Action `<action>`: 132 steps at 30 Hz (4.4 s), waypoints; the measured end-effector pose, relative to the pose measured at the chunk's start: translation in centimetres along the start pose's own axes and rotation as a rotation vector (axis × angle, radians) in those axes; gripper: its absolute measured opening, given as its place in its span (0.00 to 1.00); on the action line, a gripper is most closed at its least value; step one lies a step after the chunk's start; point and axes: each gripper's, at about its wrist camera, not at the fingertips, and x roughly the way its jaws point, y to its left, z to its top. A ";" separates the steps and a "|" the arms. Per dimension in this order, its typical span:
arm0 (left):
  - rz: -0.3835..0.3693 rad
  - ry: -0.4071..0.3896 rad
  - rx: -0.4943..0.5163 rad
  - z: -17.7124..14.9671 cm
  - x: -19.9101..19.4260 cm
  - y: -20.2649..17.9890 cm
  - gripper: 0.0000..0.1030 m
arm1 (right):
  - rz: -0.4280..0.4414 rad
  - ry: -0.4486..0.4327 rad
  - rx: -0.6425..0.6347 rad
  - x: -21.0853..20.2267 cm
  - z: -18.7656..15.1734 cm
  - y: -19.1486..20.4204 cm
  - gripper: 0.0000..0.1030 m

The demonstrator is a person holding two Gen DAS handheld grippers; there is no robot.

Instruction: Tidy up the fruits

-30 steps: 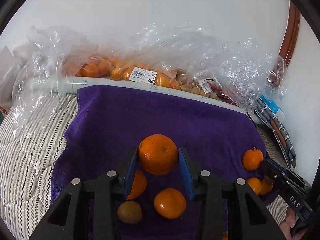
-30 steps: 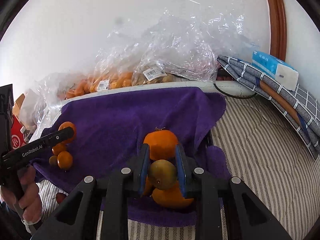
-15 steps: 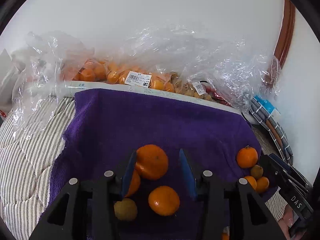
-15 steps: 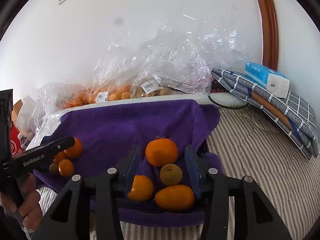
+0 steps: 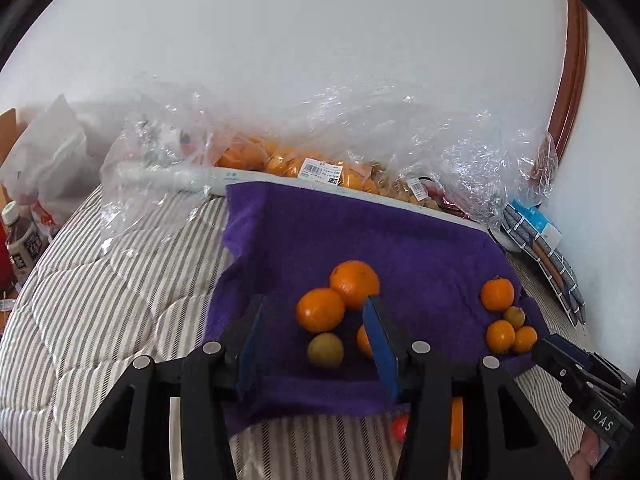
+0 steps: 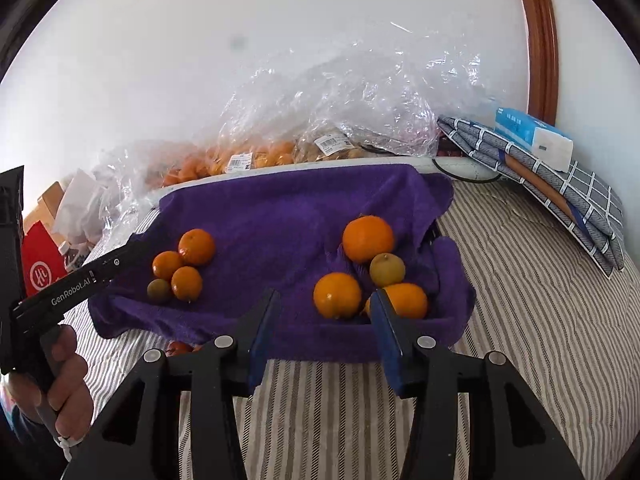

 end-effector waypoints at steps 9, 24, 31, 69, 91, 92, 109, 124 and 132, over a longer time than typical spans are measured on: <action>0.062 0.023 0.004 -3.3 -3.3 3.5 0.48 | 0.041 0.080 -0.042 -0.1 -3.0 3.2 0.47; 0.099 0.051 -0.078 -3.5 -2.7 5.4 0.48 | 0.052 0.144 -0.157 3.0 -3.9 7.4 0.48; 0.093 0.071 -0.085 -3.6 -2.1 5.3 0.48 | 0.064 0.161 -0.149 3.7 -3.7 6.9 0.39; -0.106 0.236 0.113 -6.0 1.0 -6.7 0.22 | -0.081 0.053 0.041 -5.1 -7.1 -4.9 0.39; -0.087 0.112 -0.003 -4.1 -3.5 -2.0 0.22 | -0.014 0.033 0.104 -3.8 -3.3 -3.3 0.39; -0.072 0.101 0.006 -3.4 -3.5 -1.8 0.22 | -0.009 0.022 0.093 -3.6 -2.5 -3.0 0.39; 0.009 0.090 -0.025 0.9 1.7 0.0 0.22 | 0.048 0.031 -0.059 5.3 2.4 1.3 0.39; 0.056 0.057 0.028 0.7 -4.7 -0.8 0.49 | -0.032 -0.029 -0.038 -3.0 2.8 2.2 0.58; 0.054 0.027 0.054 -1.2 -13.0 -2.7 0.77 | -0.061 -0.036 -0.013 -11.4 0.6 2.5 0.58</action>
